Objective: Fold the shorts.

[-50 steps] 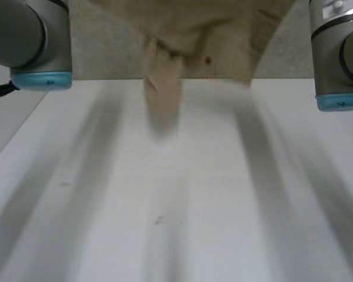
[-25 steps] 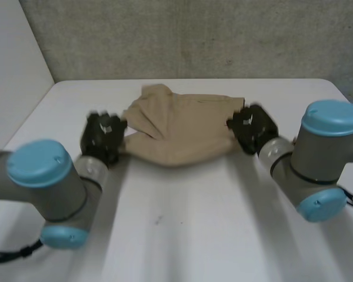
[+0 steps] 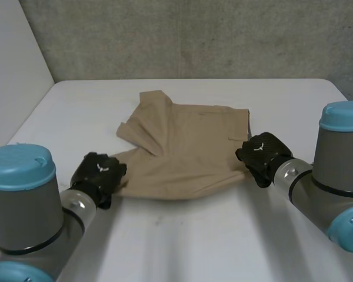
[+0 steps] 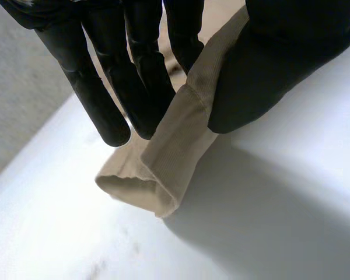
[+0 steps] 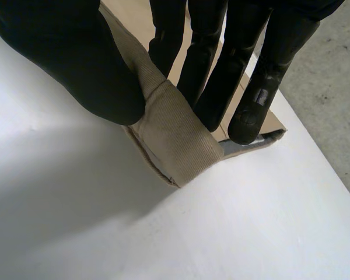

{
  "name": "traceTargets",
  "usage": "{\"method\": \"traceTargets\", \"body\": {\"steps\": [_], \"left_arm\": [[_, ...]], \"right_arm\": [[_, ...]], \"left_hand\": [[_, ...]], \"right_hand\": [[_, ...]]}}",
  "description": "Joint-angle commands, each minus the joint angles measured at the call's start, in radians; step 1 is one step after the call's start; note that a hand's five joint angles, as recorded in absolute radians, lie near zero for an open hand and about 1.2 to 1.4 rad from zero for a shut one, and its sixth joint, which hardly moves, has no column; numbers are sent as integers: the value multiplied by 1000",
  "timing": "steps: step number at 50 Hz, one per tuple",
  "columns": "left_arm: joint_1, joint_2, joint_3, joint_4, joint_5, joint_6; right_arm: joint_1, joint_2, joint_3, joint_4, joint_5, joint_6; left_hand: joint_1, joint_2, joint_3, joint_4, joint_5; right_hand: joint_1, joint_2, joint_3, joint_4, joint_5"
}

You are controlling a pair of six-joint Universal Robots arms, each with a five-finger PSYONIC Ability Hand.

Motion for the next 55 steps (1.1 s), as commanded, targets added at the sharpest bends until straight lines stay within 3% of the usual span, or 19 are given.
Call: {"method": "traceTargets", "body": {"steps": [1, 10, 16, 25, 31, 39, 47, 51, 55], "left_arm": [[-3, 39, -35, -196, 7, -8], [-17, 124, -56, -421, 21, -8], [0, 300, 7, -567, 117, -3], [45, 450, 137, -724, 280, 0], [106, 434, 140, -710, 306, 8], [123, 169, 232, -558, 289, 52], [114, -149, 528, -475, 239, 58], [98, -293, 694, -411, 199, 60], [69, -421, 814, -264, 166, 66]], "right_arm": [[1, -39, 4, 211, -2, -66], [-9, -133, 78, 455, -7, -175], [-55, -269, 132, 564, -30, -261], [-76, -413, 98, 699, -214, -278], [-151, -411, 72, 699, -252, -282], [-187, -185, -15, 610, -220, -273], [-147, 11, -198, 517, -100, -233], [-108, 79, -279, 416, -56, -183], [-85, 132, -315, 261, -7, -176]], "left_hand": [[277, 197, 204, 197, 229], [277, 197, 204, 197, 229], [277, 197, 204, 197, 229], [277, 197, 204, 197, 229], [277, 197, 204, 197, 229], [277, 197, 204, 197, 229], [277, 197, 204, 197, 229], [277, 197, 204, 197, 229], [277, 197, 204, 197, 229]], "right_hand": [[424, 226, 217, 205, 227], [424, 226, 217, 205, 227], [424, 226, 217, 205, 227], [424, 226, 217, 205, 227], [424, 226, 217, 205, 227], [424, 226, 217, 205, 227], [424, 226, 217, 205, 227], [424, 226, 217, 205, 227], [424, 226, 217, 205, 227]]}}
